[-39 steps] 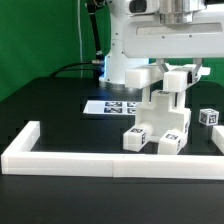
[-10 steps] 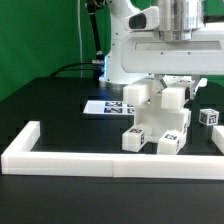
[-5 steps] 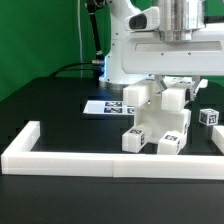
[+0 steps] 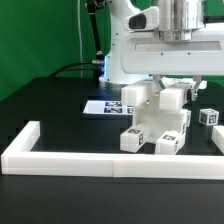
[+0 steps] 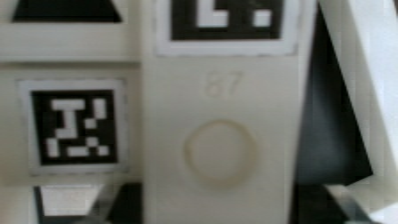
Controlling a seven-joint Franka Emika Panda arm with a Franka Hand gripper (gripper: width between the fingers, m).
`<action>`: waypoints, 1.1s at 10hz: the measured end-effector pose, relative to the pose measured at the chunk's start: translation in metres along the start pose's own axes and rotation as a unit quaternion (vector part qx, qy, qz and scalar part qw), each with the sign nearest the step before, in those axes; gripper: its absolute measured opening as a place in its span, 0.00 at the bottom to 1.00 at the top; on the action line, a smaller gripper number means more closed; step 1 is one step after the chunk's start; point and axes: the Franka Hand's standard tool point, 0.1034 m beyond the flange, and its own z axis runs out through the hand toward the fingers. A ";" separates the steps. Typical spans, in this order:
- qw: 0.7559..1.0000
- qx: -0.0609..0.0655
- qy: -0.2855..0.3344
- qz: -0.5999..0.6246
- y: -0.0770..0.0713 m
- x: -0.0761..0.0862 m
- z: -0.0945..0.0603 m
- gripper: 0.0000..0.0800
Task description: Assemble chair
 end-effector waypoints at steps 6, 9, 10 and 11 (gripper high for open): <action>1.000 0.000 0.000 0.000 0.001 0.000 0.000 0.81; 1.000 0.003 -0.007 0.000 -0.001 -0.002 -0.012 0.81; 1.000 0.010 -0.005 0.001 -0.002 -0.005 -0.026 0.81; 1.000 0.015 -0.005 0.002 -0.002 -0.010 -0.036 0.81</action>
Offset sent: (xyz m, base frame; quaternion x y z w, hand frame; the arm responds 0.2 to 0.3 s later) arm 0.0000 0.0000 0.0000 0.0000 0.0000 0.0000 1.0000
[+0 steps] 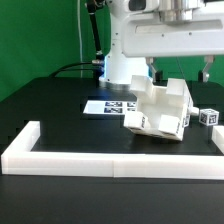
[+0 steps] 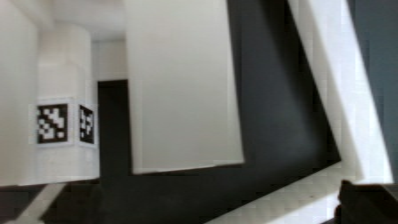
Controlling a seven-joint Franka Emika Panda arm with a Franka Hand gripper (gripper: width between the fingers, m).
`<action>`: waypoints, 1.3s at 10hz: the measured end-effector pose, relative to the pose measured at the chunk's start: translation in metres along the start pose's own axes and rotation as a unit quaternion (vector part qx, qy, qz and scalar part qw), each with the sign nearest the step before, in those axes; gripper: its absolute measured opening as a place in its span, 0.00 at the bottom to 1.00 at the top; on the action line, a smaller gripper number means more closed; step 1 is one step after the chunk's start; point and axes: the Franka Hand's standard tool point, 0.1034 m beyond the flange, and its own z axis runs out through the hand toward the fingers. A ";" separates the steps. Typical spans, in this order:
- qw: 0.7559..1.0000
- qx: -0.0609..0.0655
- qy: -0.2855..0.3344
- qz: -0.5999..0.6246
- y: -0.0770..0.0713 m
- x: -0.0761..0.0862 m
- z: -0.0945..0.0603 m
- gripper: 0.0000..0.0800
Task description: Assemble chair
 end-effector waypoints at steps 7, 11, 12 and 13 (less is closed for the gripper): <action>1.000 0.013 0.005 0.000 0.003 -0.016 -0.025 0.81; 1.000 0.003 0.001 -0.011 0.022 -0.031 -0.006 0.81; 1.000 0.001 0.002 -0.017 0.025 -0.033 -0.001 0.81; 1.000 -0.001 0.004 -0.023 0.027 -0.033 0.003 0.81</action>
Offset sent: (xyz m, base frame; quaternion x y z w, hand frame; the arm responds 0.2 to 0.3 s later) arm 0.0000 0.0000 0.0000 0.0000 0.0000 0.0000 1.0000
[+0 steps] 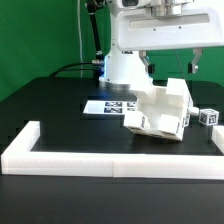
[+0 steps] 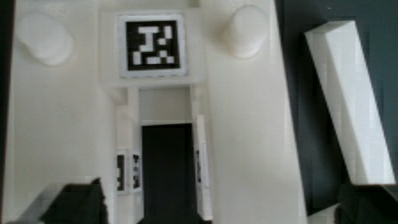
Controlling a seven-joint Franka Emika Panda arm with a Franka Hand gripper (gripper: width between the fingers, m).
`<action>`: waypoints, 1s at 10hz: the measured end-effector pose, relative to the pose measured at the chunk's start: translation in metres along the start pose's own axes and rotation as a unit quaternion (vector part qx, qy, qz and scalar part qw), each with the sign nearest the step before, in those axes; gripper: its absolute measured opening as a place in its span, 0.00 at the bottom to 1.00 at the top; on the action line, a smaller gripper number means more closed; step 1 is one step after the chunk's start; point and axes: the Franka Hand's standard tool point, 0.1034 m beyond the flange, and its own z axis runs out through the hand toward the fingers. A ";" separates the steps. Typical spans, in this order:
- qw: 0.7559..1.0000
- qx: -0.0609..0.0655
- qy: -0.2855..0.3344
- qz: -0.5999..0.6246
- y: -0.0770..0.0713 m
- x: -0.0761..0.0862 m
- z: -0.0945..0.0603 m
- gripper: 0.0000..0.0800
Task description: Assemble chair
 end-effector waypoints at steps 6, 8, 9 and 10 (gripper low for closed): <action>1.000 -0.009 -0.007 -0.019 0.018 0.006 0.013 0.81; 1.000 -0.010 -0.005 -0.019 0.016 0.014 0.016 0.81; 1.000 -0.011 -0.004 -0.020 0.015 0.018 0.018 0.81; 1.000 -0.013 -0.004 -0.021 0.013 0.020 0.021 0.81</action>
Offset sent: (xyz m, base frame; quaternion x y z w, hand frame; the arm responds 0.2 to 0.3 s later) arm 0.0068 -0.0110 -0.0042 -0.0019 0.0052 -0.0178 0.9998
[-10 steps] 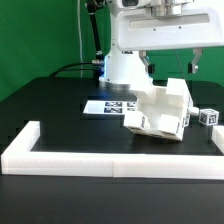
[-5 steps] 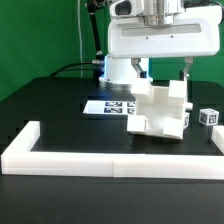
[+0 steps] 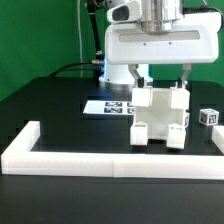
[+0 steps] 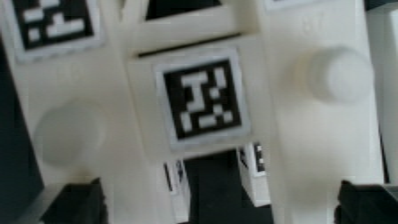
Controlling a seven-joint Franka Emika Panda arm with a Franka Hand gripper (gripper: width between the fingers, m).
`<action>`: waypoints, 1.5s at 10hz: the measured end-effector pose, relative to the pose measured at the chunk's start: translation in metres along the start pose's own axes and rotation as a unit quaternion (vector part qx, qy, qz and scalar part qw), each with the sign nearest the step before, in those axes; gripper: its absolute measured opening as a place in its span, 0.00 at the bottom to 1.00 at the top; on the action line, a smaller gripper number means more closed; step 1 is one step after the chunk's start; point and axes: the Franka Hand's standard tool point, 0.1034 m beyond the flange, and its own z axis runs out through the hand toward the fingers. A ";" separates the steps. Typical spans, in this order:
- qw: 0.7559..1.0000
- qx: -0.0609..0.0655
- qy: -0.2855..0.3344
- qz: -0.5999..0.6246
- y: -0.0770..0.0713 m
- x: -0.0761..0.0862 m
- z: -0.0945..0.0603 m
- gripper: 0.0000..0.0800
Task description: Assemble chair
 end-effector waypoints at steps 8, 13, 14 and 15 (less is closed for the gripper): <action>1.000 -0.001 0.008 -0.003 -0.007 0.018 0.003 0.81; 1.000 0.007 0.005 0.005 -0.015 0.013 -0.015 0.81; 1.000 0.008 0.005 0.006 -0.016 0.013 -0.016 0.81; 1.000 0.009 0.005 0.014 -0.017 0.012 -0.018 0.81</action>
Offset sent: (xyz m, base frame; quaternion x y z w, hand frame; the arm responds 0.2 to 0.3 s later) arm 0.0185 0.0059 -0.0092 0.0062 0.0031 -0.0126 0.9999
